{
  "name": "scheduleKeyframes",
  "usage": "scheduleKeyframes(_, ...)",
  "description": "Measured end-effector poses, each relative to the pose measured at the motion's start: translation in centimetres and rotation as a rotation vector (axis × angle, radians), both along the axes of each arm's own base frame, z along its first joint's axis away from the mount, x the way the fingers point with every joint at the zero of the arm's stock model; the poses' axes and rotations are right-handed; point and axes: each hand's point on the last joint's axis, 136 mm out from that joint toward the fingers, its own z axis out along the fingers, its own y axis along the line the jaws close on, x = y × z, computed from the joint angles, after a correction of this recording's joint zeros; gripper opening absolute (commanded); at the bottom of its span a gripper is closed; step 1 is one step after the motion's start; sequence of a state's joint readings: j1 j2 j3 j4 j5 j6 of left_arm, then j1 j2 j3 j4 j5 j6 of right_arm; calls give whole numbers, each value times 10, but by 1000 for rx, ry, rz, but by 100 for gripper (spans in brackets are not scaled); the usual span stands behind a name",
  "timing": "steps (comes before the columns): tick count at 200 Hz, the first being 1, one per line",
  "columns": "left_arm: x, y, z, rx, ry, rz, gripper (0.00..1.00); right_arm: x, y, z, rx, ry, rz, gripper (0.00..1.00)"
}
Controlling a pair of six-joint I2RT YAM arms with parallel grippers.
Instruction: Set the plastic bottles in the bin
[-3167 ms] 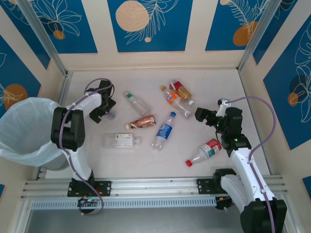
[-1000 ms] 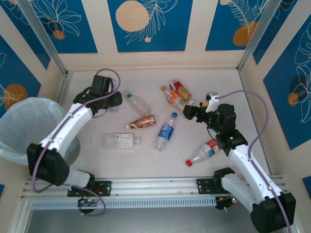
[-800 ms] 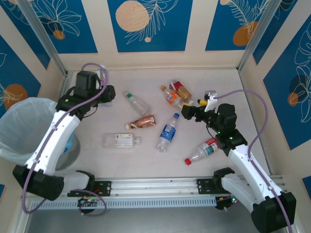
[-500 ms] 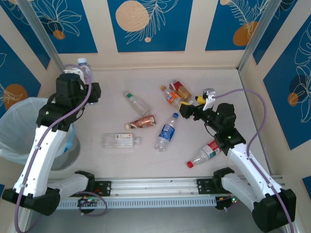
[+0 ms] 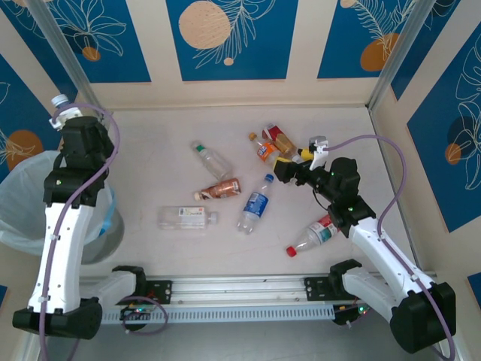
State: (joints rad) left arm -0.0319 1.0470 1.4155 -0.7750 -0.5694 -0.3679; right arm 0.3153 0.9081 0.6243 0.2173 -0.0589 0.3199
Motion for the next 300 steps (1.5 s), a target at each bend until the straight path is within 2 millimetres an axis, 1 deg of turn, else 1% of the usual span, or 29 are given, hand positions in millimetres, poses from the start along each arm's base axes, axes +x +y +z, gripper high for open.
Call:
scheduleKeyframes(27, -16, 45, -12, -24, 22, 160, 48, 0, 1, 0, -6, -4, 3, 99)
scheduleKeyframes(45, -29, 68, -20, -33, 36, 249, 48, -1, 2, 0, -11, -7, 6, 100)
scheduleKeyframes(62, -41, 80, -28, -35, 36, 323, 49, -1, 1, 0, -15, -10, 5, 99)
scheduleKeyframes(75, -51, 87, -39, -44, 40, 381, 49, 0, 2, -1, -17, -9, 5, 99)
scheduleKeyframes(88, -59, 95, -57, -70, 47, 438, 50, 0, 2, -3, -24, -7, 6, 99)
scheduleKeyframes(101, -65, 101, -82, -102, 65, 492, 50, 1, 3, -6, -32, 1, 9, 99)
scheduleKeyframes(122, -71, 104, -120, -144, 116, 547, 51, -1, 3, -11, -50, 14, 14, 99)
scheduleKeyframes(127, -71, 105, -127, -152, 129, 556, 52, -1, 3, -12, -53, 18, 14, 99)
scheduleKeyframes(138, -71, 106, -135, -163, 143, 569, 53, -2, 3, -14, -61, 22, 16, 99)
scheduleKeyframes(175, -75, 107, -142, -172, 142, 604, 57, -3, 2, -13, -67, 18, 13, 100)
scheduleKeyframes(199, -78, 107, -153, -181, 163, 613, 58, -4, 2, -12, -67, 16, 13, 99)
scheduleKeyframes(228, -80, 105, -166, -206, 177, 623, 61, -5, 2, -16, -72, 32, 16, 100)
scheduleKeyframes(268, -82, 99, -187, -262, 198, 629, 68, -6, 3, -20, -78, 48, 20, 99)
scheduleKeyframes(290, -81, 99, -193, -278, 204, 636, 75, -7, 3, -22, -83, 54, 22, 99)
scheduleKeyframes(300, -81, 98, -193, -281, 204, 637, 77, -7, 3, -23, -84, 57, 22, 99)
